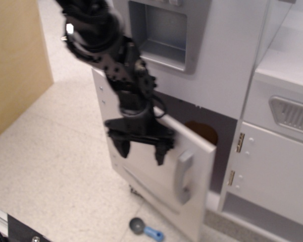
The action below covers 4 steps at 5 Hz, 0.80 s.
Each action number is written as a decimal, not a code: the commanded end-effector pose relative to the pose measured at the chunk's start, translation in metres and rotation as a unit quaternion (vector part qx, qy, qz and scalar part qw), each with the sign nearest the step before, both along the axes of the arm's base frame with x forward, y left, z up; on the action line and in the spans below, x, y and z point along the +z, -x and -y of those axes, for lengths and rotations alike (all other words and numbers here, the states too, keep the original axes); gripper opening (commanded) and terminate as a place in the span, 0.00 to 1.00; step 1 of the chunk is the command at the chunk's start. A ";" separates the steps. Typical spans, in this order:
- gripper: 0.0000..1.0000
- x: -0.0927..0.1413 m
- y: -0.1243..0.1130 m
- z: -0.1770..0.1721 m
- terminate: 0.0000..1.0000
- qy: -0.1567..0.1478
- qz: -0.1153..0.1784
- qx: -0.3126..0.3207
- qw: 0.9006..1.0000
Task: Close low fridge
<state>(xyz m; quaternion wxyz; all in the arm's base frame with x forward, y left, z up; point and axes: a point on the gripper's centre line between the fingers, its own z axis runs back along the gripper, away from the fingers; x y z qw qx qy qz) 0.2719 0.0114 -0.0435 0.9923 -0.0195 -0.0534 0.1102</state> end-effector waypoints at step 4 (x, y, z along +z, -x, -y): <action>1.00 0.003 -0.061 0.012 0.00 -0.009 0.037 0.048 0.998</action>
